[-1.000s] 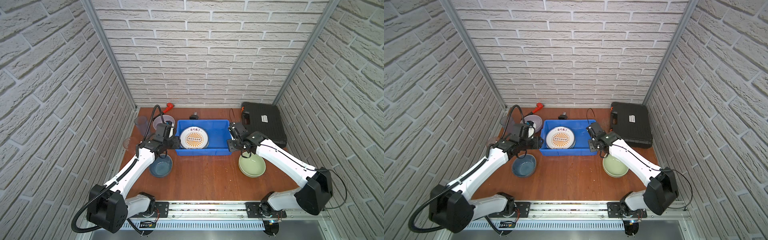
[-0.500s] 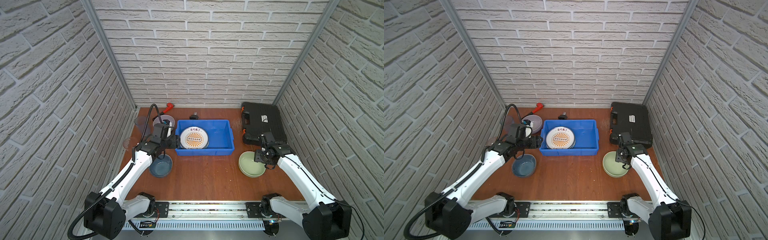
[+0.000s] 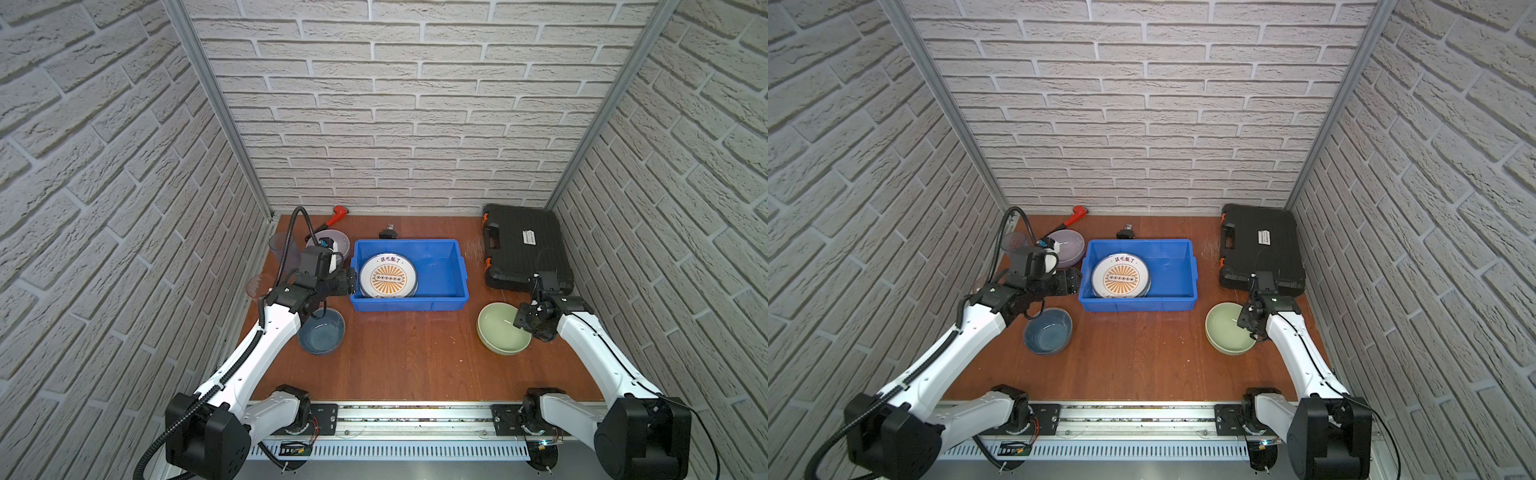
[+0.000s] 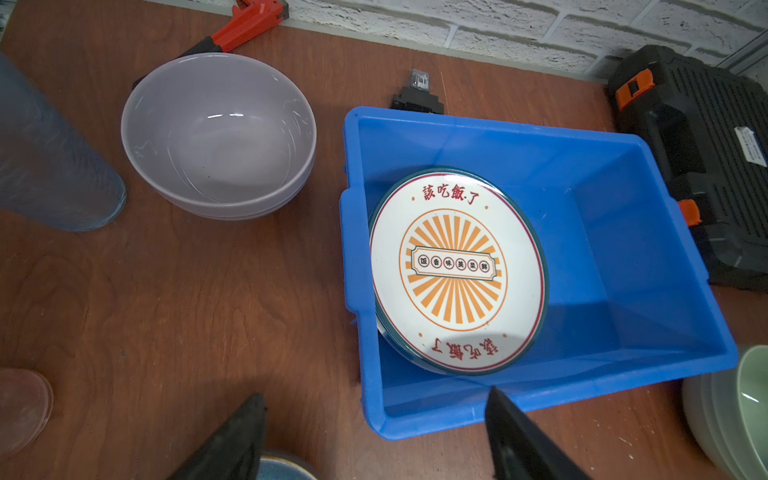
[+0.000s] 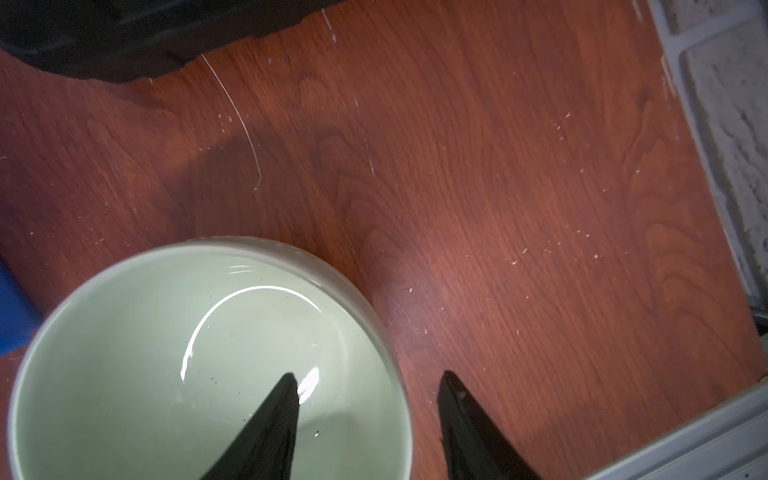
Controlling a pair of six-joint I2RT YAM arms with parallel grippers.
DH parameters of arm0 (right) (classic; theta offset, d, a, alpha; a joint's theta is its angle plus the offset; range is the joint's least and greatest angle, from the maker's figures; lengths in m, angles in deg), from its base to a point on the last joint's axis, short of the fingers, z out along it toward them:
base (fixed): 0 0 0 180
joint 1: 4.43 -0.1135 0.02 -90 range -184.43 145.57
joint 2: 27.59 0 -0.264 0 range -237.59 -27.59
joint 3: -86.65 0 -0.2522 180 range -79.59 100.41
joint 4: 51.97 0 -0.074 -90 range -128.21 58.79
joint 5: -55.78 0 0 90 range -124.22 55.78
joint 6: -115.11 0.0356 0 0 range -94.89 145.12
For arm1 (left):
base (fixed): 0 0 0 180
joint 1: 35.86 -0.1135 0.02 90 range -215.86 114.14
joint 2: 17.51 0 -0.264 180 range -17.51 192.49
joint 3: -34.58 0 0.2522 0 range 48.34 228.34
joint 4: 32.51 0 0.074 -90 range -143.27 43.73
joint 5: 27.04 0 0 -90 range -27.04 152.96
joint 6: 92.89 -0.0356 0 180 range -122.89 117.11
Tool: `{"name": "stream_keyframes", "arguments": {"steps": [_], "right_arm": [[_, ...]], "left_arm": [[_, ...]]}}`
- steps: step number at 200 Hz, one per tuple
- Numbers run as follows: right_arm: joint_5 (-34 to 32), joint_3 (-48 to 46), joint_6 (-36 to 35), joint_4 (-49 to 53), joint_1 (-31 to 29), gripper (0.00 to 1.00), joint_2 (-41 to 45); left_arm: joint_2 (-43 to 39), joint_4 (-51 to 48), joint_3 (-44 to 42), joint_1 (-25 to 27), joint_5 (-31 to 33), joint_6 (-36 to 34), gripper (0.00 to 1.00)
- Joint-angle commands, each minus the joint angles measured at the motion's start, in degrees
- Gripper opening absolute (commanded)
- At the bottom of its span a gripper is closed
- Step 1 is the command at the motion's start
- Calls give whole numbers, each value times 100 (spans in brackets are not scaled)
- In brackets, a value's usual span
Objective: Place the mixed dishes into the plastic bin
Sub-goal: 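Grasp the pale green bowl's rim with the right gripper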
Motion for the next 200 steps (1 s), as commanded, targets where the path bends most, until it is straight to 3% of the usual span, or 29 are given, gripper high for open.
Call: {"name": "stream_keyframes", "arguments": {"steps": [1,83,140,176,200], "right_arm": [[69,-223,218,-426,26,55,-113],[366,-536,279,-792,111,43,-407],[589,-759,335,-1042,133,26,-558],[606,-765,300,-1031,133,9,-509],[580,-725,264,-935,133,6,-332]], "left_arm": [[-131,189,-51,-68,5,-47,83],[-165,282,-89,-141,-122,-31,83],[-187,292,-75,-195,-241,-36,83],[-183,336,-96,-228,-407,-23,83],[-180,344,-106,-225,-412,-22,83]]}}
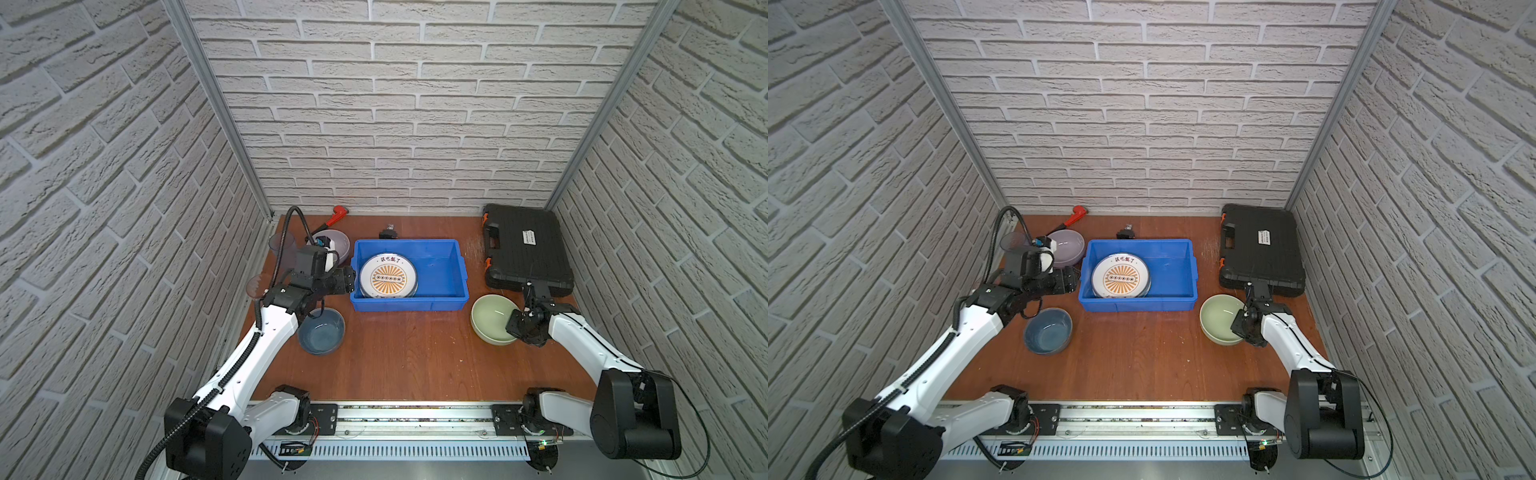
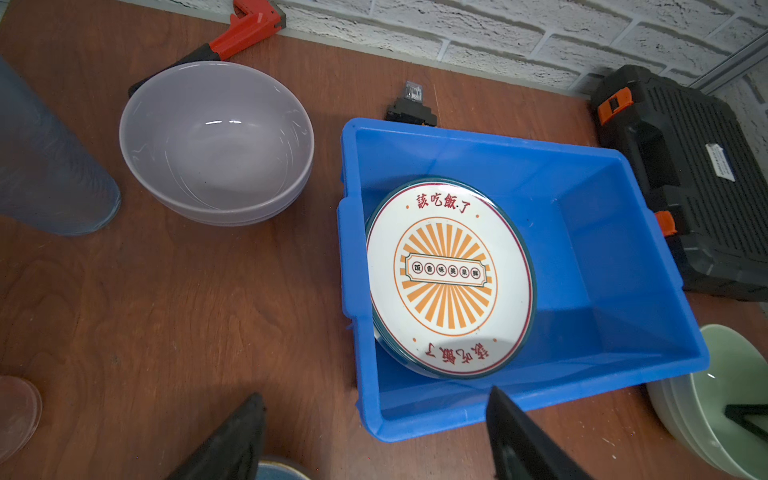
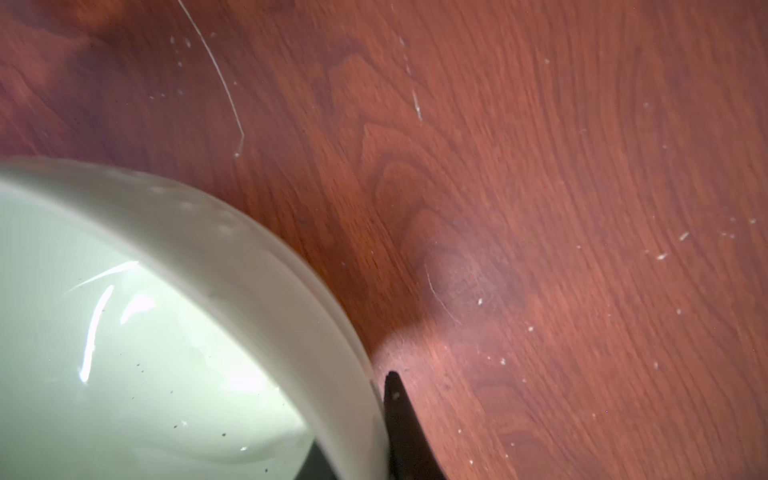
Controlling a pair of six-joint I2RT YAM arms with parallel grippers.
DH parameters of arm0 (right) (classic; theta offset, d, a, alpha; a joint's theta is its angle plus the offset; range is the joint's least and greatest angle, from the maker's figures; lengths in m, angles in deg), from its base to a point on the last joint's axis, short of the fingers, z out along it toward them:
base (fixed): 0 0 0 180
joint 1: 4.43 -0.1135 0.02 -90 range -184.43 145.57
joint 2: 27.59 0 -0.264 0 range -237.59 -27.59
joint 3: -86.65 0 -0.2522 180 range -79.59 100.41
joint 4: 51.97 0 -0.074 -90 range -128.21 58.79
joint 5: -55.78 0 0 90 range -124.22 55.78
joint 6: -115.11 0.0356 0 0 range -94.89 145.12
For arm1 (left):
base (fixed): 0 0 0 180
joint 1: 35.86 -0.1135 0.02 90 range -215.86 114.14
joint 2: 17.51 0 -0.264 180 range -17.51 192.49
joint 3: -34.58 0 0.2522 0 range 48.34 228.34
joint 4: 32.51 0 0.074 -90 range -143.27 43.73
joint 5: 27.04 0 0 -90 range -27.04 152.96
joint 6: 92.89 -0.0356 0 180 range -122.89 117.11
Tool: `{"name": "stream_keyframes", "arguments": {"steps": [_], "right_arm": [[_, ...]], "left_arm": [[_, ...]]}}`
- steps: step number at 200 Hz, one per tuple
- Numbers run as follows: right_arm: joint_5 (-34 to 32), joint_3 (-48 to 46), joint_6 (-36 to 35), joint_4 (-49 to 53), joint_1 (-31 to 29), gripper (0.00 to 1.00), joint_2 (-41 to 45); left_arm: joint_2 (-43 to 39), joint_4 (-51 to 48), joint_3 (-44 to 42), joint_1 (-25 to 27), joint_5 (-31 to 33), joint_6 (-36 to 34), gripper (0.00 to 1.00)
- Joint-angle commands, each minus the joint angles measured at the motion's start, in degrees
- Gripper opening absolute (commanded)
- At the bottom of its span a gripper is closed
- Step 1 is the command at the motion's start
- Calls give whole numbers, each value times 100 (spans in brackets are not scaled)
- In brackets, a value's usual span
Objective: Place the mixed dishes into the plastic bin
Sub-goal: 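Grasp the pale green bowl's rim with the right gripper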
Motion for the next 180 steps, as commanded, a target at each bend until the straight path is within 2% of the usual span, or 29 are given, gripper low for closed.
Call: {"name": "stream_keyframes", "arguments": {"steps": [1,109,180], "right_arm": [[-159,-13,-12,53,6,6,177],[-449,968,-250,1109,5,6,1129],[158,2358,-806,1559,-67,6,816]], "left_arm": [[-98,275,-89,-37,-97,-20,83],[13,284,-69,-56,-148,-10,83],[95,241,-32,-69,-189,32,83]]}}
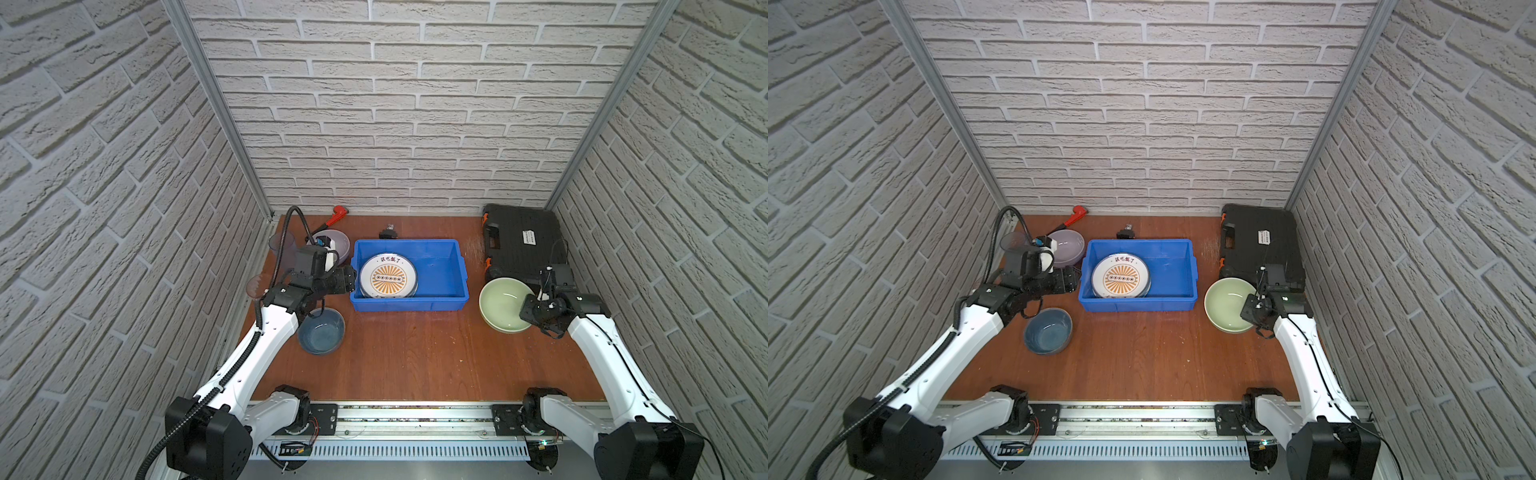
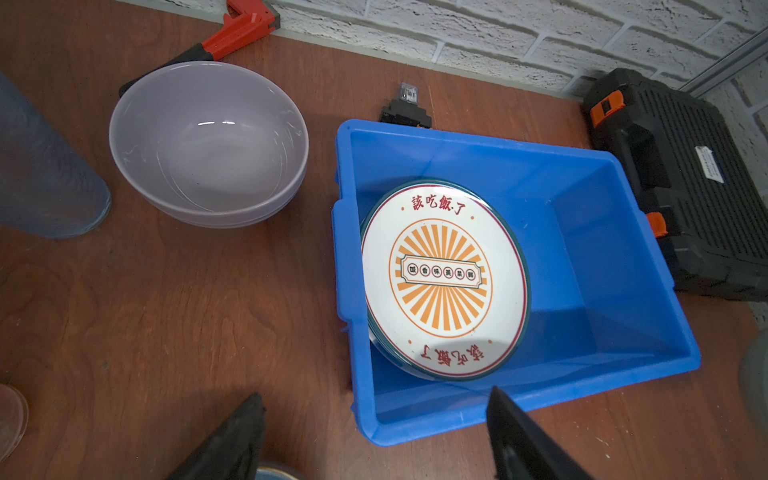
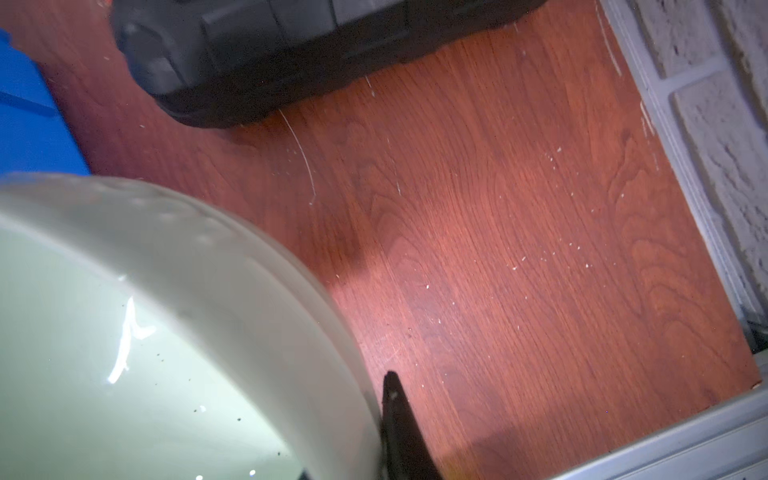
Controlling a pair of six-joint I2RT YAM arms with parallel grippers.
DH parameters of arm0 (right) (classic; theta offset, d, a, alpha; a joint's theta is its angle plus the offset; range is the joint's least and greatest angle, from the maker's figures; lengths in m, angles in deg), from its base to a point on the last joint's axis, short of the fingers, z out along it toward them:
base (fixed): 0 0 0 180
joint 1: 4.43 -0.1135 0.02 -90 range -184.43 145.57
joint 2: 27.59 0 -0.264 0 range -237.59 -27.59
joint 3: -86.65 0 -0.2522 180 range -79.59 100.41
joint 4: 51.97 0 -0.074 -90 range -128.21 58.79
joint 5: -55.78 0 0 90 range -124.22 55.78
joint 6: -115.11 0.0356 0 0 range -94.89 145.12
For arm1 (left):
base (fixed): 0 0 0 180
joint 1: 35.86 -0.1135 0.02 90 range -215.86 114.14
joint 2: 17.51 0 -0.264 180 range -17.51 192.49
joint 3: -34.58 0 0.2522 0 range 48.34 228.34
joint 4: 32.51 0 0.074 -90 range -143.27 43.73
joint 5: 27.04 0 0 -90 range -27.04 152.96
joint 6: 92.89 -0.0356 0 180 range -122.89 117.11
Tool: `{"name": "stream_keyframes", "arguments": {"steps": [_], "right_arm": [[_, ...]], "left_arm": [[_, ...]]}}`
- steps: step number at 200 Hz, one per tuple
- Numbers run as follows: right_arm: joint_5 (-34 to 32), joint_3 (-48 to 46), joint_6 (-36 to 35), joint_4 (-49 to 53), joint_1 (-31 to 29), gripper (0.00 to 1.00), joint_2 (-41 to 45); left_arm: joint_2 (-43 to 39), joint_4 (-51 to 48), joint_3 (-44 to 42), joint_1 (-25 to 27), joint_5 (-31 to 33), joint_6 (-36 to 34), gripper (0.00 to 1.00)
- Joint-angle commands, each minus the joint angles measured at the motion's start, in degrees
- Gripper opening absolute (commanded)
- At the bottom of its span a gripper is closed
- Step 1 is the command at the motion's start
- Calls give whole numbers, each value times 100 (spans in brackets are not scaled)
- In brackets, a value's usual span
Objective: Place the mixed dishes into the plastic bin
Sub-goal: 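Grasp the pale green bowl's rim with the right gripper, then lift the pale green bowl and carry it over the blue bin with the right gripper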
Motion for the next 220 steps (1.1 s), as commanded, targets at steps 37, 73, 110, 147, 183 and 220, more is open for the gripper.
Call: {"name": "stream_keyframes", "arguments": {"steps": [37,73,110,147,183,220], "right_arm": [[630,1348,-372,-162,-375,6,-469],[634,2187,-479,-207,-1051,6,-1244],[718,3047,-463,-492,-1816,6,-2145],[824,3907,-362,-775,-2399,6,-3138],[1007,4635,-348,-1073,-2893,6,-4127],[1132,5377,-291,-1251,-3264,6,-5036]], "left_arm": [[153,154,-26,-45,-61,58,82],[409,32,36,-45,-112,138,78],[572,-29,51,-49,-92,162,76],[569,-81,45,-57,-96,190,74],[523,-126,-1,-58,-134,256,74],[410,-144,-84,-55,-129,299,74]]}}
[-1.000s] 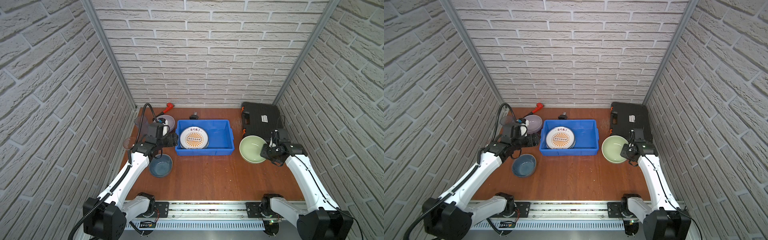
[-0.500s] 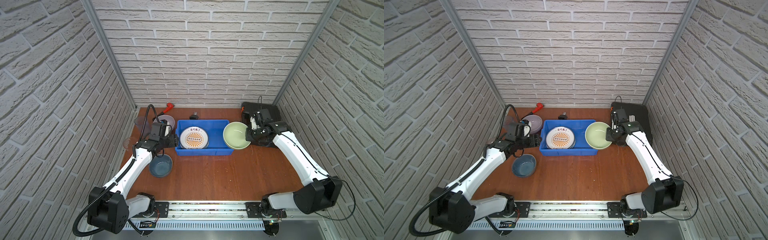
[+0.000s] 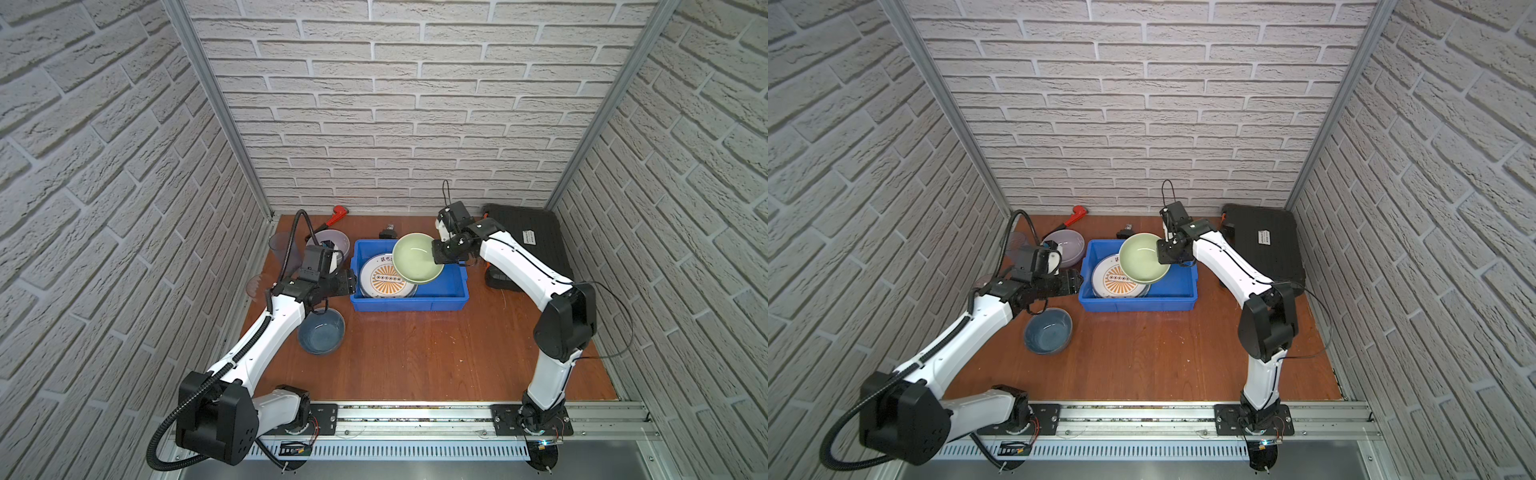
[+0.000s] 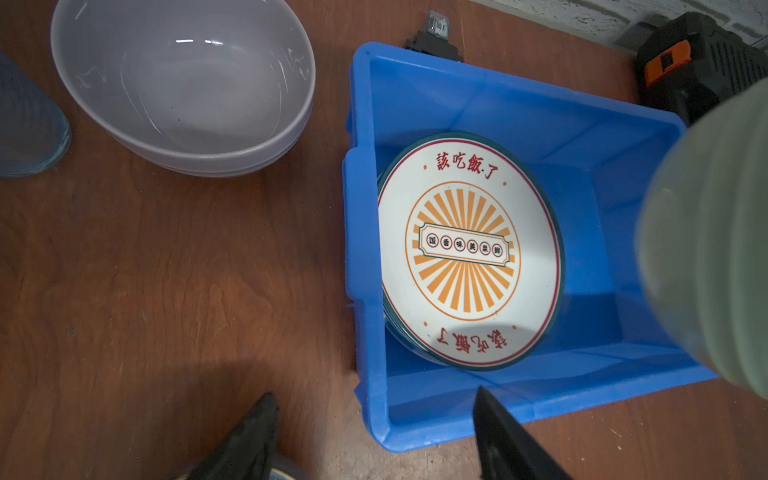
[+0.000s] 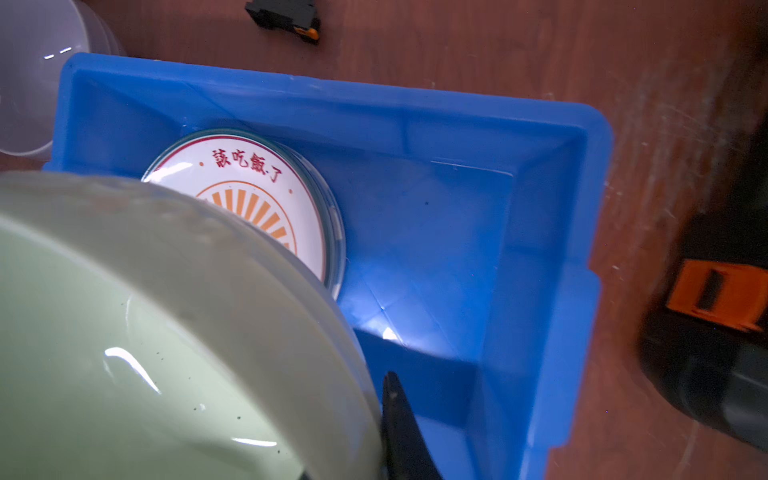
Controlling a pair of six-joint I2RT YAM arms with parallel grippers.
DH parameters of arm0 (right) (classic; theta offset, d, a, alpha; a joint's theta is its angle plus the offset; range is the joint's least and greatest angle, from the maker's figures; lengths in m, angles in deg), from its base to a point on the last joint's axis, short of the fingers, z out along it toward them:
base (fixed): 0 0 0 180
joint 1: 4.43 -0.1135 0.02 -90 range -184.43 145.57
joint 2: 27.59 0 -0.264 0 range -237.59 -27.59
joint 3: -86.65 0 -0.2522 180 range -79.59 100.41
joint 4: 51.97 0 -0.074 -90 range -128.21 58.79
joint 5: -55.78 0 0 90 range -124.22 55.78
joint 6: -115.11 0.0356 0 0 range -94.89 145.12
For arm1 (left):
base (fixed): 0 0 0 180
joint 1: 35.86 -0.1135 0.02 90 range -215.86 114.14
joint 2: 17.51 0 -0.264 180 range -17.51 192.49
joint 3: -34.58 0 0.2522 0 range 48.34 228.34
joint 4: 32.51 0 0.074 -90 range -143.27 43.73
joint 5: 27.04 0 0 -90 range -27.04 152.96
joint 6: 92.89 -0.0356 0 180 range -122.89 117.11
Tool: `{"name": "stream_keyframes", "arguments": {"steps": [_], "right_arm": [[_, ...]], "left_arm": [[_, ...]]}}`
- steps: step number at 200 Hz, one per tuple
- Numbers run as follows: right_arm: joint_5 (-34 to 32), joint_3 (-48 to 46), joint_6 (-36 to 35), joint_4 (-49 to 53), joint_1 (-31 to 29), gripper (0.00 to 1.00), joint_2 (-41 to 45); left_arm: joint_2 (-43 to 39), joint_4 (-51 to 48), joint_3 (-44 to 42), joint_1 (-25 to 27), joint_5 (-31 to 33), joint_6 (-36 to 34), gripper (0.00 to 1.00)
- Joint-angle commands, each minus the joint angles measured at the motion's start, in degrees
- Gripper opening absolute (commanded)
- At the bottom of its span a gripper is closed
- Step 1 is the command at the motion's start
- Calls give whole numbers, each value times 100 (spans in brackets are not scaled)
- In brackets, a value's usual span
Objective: Place the mixed dishes into the plastic bin
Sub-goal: 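Lift the pale green bowl and carry it over the blue bin with the right gripper, then lower the pale green bowl onto the plate stack with the right gripper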
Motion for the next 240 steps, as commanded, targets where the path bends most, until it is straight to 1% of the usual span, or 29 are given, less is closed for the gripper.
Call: {"name": "stream_keyframes", "arguments": {"steps": [1,48,90,212,240], "right_arm": [[365,563,186,-708,-213,6,-173],[365,1515,258,-495,-450,6,-1207],[228,1791,365,-365,-532,6,-1628],[148,1898,433,-241,-546,6,-2001],[140,1890,443,-243,-552,10,-2034]], "left_arm": [[-151,-7,-81,-30,-49,68,74],[-284,-51,-156,-29,-42,86,74],[-350,-55,-170,-33,-50,87,74],[-388,-25,-168,-31,-127,87,74],[-391,-24,-177,-33,-129,86,74]]}}
